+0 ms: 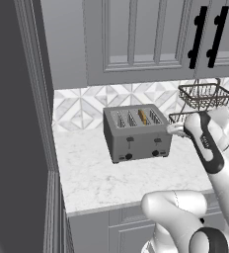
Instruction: Start the toaster. Once the lever pops up, take the bread to the plate on the dining counter.
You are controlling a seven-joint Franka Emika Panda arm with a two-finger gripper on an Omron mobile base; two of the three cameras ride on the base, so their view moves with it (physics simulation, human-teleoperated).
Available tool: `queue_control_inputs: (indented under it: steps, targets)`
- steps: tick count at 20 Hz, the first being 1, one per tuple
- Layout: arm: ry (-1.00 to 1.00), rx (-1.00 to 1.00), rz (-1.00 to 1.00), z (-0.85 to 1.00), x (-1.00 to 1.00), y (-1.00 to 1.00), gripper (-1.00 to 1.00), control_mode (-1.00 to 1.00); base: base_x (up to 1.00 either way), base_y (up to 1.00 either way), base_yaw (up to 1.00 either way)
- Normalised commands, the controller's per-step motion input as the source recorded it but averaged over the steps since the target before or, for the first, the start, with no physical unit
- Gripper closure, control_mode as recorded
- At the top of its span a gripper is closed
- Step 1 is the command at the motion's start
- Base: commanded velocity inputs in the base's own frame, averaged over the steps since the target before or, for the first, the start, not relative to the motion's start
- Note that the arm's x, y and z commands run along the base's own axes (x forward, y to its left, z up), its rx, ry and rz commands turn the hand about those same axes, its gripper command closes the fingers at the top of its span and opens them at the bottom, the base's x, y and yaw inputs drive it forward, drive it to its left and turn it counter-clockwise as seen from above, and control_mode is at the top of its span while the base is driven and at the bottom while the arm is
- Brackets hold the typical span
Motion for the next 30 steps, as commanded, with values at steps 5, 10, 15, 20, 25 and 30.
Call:
queue_control_inputs:
  steps: [5, 10, 15, 20, 25, 30]
  targets:
    - [0.0, -0.11, 0.0, 0.0, 0.38, 0.29, -1.0, -1.0, 0.0, 0.0, 0.0]
    - [0.0, -0.1, 0.0, 0.02, 0.26, 0.22, -1.0, -1.0, 0.0, 0.0, 0.0]
    - [0.0, -0.04, 0.0, 0.1, 0.14, 0.06, -1.0, -1.0, 0.0, 0.0, 0.0]
    - [0.0, -0.03, 0.0, 0.1, 0.25, 0.0, -1.0, -1.0, 0.0, 0.0, 0.0]
    - [0.0, -0.03, 0.0, 0.14, 0.15, 0.0, -1.0, -1.0, 0.0, 0.0, 0.0]
    - [0.0, -0.01, 0.0, 0.08, 0.05, 0.08, -1.0, -1.0, 0.0, 0.0, 0.0]
